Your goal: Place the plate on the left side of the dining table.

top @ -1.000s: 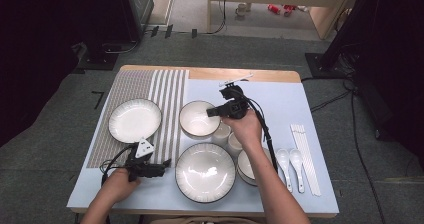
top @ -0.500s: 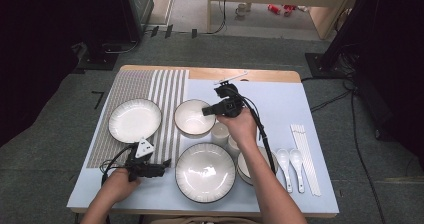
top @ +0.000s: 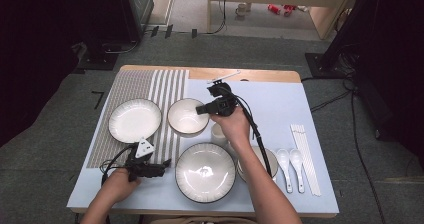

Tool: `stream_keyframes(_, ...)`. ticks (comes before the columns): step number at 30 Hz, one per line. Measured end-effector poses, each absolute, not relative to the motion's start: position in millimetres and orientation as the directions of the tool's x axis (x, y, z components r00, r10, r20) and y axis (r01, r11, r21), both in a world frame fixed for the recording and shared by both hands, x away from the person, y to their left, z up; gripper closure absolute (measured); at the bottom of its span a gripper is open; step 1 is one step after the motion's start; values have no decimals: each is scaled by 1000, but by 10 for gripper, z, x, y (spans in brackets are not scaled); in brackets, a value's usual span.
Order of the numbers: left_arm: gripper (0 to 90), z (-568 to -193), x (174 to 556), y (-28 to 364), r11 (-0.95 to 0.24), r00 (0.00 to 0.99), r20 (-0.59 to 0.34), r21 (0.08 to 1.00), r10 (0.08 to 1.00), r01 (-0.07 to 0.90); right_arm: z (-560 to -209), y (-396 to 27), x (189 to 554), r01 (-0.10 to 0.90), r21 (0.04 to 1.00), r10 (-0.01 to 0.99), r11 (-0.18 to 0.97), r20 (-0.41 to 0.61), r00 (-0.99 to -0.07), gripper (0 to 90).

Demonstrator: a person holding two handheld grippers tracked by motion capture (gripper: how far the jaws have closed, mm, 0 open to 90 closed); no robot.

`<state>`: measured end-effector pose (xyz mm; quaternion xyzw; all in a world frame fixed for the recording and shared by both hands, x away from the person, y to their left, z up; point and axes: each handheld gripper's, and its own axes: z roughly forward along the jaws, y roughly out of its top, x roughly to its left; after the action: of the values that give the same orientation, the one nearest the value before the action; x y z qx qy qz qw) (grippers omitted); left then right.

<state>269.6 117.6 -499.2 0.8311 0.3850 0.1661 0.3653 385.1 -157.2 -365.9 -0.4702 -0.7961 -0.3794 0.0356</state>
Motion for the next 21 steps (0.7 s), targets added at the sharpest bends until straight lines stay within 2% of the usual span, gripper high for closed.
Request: stream_keyframes(21, 147, -4992, 2694, 1175, -437, 648, -4, 735, 762, 518, -3738, -1397, 3948, 793, 548, 729, 266, 423, -538, 830)
